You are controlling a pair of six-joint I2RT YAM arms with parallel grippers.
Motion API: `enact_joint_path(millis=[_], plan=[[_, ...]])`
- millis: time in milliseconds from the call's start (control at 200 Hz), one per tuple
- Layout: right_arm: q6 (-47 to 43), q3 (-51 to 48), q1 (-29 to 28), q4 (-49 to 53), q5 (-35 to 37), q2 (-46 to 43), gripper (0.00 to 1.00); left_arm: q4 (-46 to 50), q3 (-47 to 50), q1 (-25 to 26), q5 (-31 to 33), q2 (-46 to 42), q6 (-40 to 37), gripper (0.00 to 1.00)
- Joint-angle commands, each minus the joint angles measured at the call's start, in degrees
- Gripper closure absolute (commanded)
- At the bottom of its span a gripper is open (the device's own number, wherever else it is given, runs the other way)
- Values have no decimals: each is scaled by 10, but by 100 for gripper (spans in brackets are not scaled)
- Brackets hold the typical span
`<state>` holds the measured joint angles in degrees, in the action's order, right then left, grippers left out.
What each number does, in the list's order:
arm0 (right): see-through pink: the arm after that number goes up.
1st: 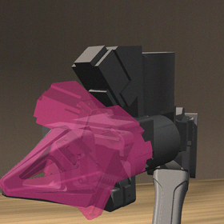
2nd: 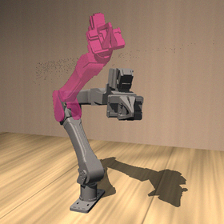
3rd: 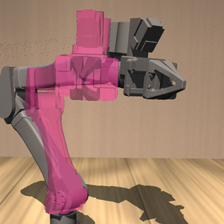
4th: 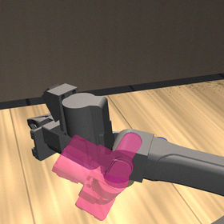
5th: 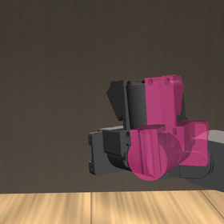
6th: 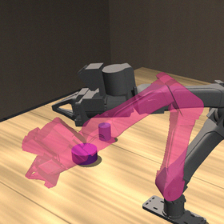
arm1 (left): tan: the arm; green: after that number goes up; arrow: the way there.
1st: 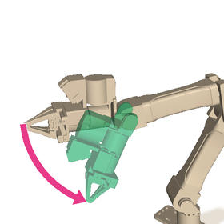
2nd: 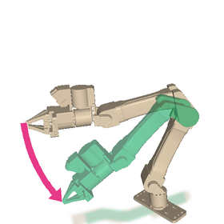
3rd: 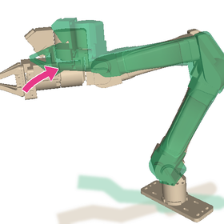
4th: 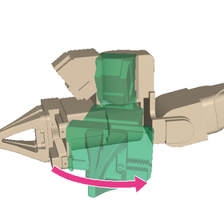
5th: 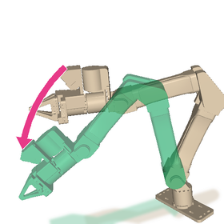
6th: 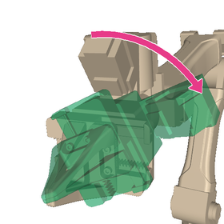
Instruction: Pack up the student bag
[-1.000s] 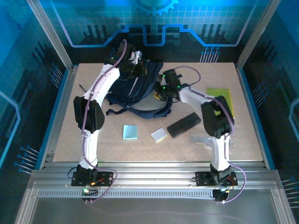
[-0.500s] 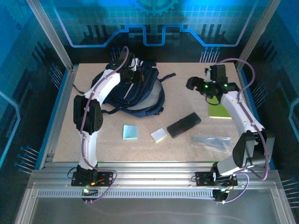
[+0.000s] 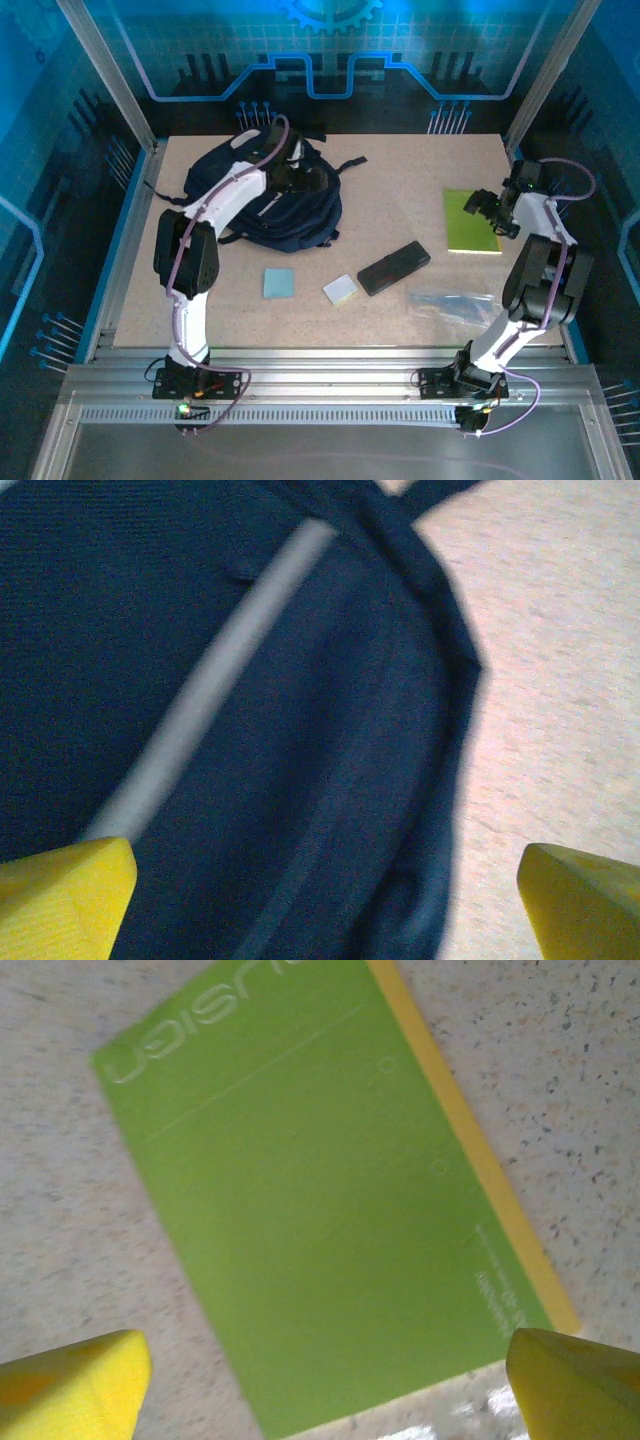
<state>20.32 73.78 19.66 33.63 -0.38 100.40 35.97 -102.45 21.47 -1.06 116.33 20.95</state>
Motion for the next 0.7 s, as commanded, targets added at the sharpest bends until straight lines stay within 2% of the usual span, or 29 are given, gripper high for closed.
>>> enact_joint_path(millis=[0, 120, 275, 355, 465, 695], plan=[[-40, 48, 16, 30, 2, 45, 7, -47, 17, 54, 1, -40, 36, 1], [-53, 64, 31, 30, -22, 87, 8, -86, 36, 83, -22, -43, 66, 1], [-55, 80, 36, 30, -51, 132, 8, -129, 55, 92, -67, -37, 97, 1], [-55, 85, 36, 30, -94, 152, 10, -150, 58, 96, -87, -28, 103, 1], [-62, 85, 10, 29, -138, 159, 13, -174, 60, 101, -97, -14, 112, 2], [-42, 91, -81, 26, -169, 162, 17, -199, 44, 107, -108, 22, 120, 5]])
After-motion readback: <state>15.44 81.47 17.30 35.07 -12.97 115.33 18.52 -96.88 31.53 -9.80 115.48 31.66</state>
